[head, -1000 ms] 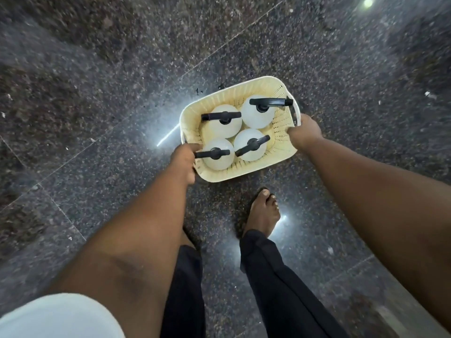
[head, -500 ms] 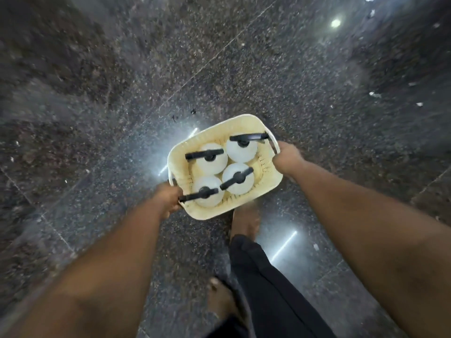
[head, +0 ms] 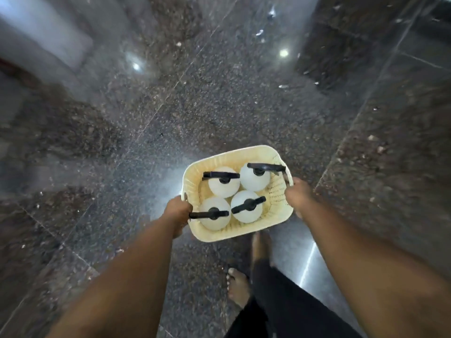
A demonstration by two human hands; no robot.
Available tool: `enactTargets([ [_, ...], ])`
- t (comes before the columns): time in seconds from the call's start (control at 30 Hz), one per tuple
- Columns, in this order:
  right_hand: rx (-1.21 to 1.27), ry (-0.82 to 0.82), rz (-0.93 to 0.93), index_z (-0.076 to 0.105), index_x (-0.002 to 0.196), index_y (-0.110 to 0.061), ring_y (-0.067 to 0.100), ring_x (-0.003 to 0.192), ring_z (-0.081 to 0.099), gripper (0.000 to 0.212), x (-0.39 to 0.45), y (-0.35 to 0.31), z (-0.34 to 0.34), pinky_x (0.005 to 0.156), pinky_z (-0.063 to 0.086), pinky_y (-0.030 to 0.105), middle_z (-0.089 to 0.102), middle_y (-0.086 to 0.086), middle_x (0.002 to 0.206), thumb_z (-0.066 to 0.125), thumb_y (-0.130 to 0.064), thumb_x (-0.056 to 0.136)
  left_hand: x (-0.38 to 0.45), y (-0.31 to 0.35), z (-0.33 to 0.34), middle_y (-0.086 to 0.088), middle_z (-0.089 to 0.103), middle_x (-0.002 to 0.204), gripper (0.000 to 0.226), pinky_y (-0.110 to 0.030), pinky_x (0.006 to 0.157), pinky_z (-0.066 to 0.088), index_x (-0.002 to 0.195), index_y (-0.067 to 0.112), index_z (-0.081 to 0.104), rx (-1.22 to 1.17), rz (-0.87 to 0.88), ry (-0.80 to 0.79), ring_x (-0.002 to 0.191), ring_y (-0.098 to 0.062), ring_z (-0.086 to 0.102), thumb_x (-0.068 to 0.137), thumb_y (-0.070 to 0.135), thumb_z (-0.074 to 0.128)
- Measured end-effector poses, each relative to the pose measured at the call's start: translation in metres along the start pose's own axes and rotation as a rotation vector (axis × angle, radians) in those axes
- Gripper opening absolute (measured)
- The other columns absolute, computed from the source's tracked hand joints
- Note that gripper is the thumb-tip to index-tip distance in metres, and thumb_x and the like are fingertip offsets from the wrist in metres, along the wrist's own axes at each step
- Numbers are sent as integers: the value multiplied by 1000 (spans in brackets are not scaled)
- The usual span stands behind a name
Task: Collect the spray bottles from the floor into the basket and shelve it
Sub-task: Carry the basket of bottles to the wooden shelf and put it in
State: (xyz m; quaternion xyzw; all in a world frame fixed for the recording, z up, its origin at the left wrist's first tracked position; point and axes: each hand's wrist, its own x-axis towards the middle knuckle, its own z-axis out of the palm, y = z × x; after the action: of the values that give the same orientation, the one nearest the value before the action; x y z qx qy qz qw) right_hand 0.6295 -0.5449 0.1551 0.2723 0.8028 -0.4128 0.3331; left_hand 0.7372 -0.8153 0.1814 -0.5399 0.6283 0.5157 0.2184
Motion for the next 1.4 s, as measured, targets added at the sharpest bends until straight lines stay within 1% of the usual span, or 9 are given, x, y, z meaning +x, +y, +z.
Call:
enactTargets([
  [0.17, 148, 23, 85, 60, 121, -20, 34, 97, 64, 42, -26, 96, -112, 83, 55, 44, 67, 14, 111, 39, -5, 88, -81, 0, 99, -16, 60, 83, 37, -33, 62, 46, 96, 6, 61, 89, 55, -99, 74, -30, 56, 79, -16, 36],
  [0.33, 345, 116, 221, 59, 124, -20, 27, 82, 62, 42, -27, 223, -250, 59, 46, 26, 69, 14, 106, 40, -6, 89, -154, -12, 262, -20, 61, 95, 41, -41, 77, 49, 108, 4, 61, 233, 112, -191, 88, -34, 58, 80, -16, 39],
  [0.43, 447, 173, 247, 62, 120, -17, 28, 85, 65, 52, -28, 300, -345, 65, 48, 28, 70, 11, 102, 37, 4, 80, -205, -28, 374, -18, 64, 90, 42, -43, 77, 51, 101, 7, 63, 277, 165, -243, 84, -34, 61, 79, -18, 37],
  [0.57, 583, 288, 297, 63, 117, -18, 22, 68, 61, 54, -39, 407, -490, 52, 45, 21, 69, 6, 90, 38, 8, 77, -287, -47, 532, -12, 53, 70, 27, -29, 56, 41, 91, 3, 57, 439, 210, -280, 61, -26, 49, 80, -13, 37],
  [0.63, 616, 377, 342, 65, 113, -8, 23, 64, 58, 45, -42, 458, -560, 45, 43, 18, 67, 11, 86, 41, 7, 79, -323, -48, 615, -15, 48, 70, 21, -35, 63, 40, 78, 0, 54, 529, 237, -326, 65, -26, 49, 78, -13, 37],
  [0.73, 578, 455, 400, 57, 116, 4, 33, 84, 61, 32, -40, 520, -645, 48, 40, 19, 61, 28, 114, 43, 1, 88, -366, -42, 728, -17, 52, 86, 14, -44, 73, 49, 88, 2, 52, 691, 279, -429, 80, -27, 54, 81, -7, 45],
  [0.83, 614, 520, 431, 51, 125, 4, 23, 87, 47, 34, -29, 570, -715, 53, 35, 23, 57, 24, 112, 42, -7, 94, -403, -30, 827, -12, 45, 67, 13, -33, 55, 37, 72, -2, 51, 717, 317, -422, 60, -24, 46, 83, -6, 47],
  [1.07, 685, 620, 477, 63, 90, -6, 18, 54, 46, 31, 43, 610, -817, 50, 33, 23, 54, 5, 61, 40, 11, 79, -412, 9, 979, -23, 52, 88, 30, -37, 69, 35, 107, -18, 56, 838, 343, -528, 81, -29, 50, 83, -11, 40],
  [1.4, 677, 360, 346, 67, 98, -13, 28, 77, 58, 48, 194, 562, -901, 66, 44, 33, 66, 15, 84, 36, 14, 72, -375, 103, 1054, -12, 47, 70, 39, -29, 54, 33, 116, -13, 54, 755, 307, -448, 69, -24, 45, 79, -16, 40],
])
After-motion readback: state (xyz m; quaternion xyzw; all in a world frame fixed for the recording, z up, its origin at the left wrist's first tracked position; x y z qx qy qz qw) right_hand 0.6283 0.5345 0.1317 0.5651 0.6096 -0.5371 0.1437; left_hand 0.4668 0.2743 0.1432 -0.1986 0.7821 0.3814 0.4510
